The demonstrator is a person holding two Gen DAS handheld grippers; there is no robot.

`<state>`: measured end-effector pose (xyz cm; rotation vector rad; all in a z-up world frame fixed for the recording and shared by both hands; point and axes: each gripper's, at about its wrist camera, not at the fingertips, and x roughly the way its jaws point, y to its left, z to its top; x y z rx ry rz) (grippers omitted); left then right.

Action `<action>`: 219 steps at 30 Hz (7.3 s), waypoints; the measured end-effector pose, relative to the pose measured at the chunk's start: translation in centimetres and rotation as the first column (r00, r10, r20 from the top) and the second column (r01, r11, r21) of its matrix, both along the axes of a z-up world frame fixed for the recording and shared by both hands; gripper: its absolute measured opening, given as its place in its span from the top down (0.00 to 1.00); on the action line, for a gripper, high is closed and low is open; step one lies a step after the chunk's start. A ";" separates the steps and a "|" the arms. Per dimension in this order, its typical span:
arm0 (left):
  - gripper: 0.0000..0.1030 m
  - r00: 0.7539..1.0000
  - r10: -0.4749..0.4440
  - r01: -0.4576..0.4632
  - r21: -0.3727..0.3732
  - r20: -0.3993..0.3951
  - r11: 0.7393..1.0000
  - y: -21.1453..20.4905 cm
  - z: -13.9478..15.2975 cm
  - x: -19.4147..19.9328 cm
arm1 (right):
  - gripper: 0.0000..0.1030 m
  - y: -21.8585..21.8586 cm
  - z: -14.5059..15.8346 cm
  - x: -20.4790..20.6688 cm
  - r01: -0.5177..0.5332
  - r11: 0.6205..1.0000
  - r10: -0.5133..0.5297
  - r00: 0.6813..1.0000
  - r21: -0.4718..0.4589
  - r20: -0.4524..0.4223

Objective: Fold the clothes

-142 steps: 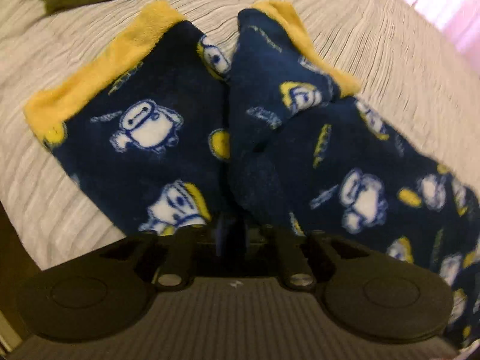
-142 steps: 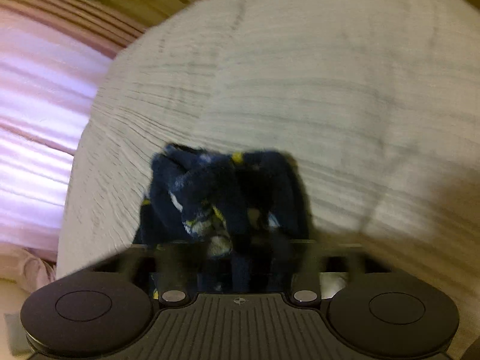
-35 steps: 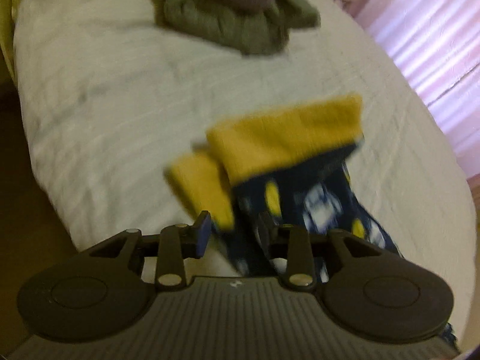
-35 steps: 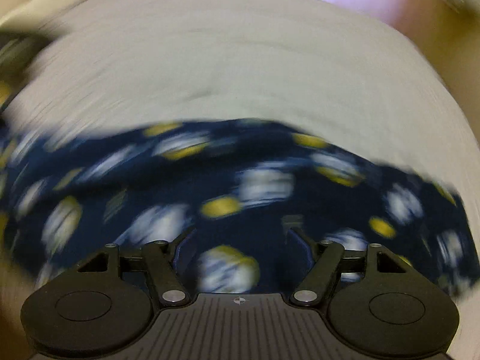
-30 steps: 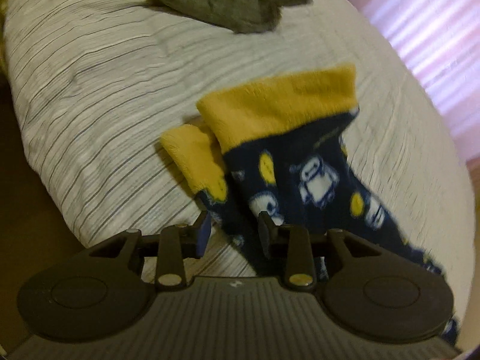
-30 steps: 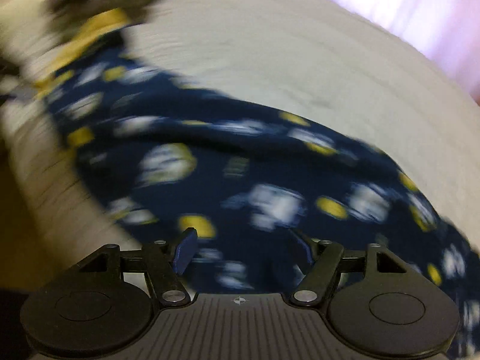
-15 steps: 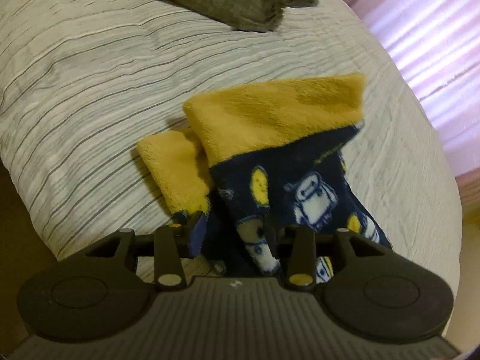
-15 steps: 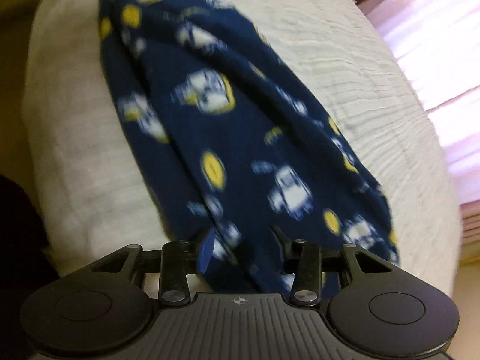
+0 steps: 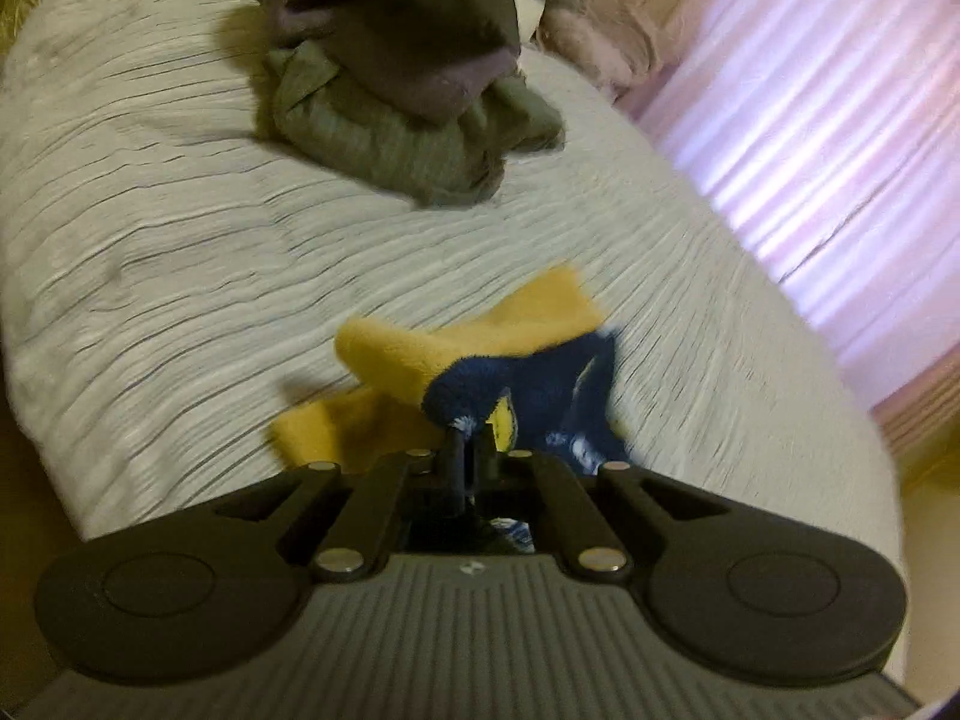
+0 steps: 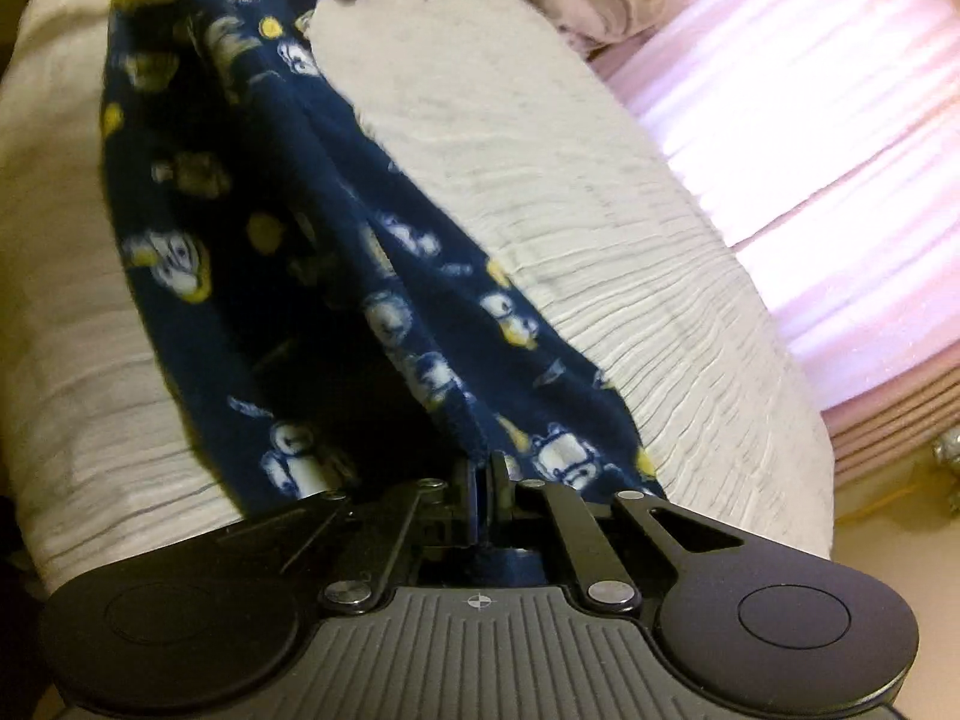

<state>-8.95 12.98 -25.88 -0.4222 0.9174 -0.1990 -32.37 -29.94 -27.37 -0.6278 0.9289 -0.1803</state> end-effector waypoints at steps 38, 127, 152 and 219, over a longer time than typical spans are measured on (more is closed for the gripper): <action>0.93 0.957 -0.272 0.288 0.227 -0.101 0.930 -13.7 0.5 -6.6 | 1.00 -25.1 -4.1 -12.2 0.140 -0.378 -0.903 0.162 0.915 -0.398; 0.96 0.700 -0.696 0.682 -0.142 -0.161 0.718 -11.7 -4.0 23.4 | 0.35 -15.9 -1.6 16.9 0.701 0.009 -0.915 0.294 0.713 -0.277; 0.64 0.640 -0.766 0.768 0.092 -0.067 0.634 -13.5 3.0 15.7 | 0.35 -15.4 -3.3 15.0 0.751 -0.020 -0.913 0.256 0.660 -0.319; 0.93 0.969 -0.245 0.247 0.269 -0.040 0.931 -35.2 -3.4 21.2 | 0.35 -19.4 0.2 -2.0 0.638 0.028 -0.972 0.197 0.770 -0.127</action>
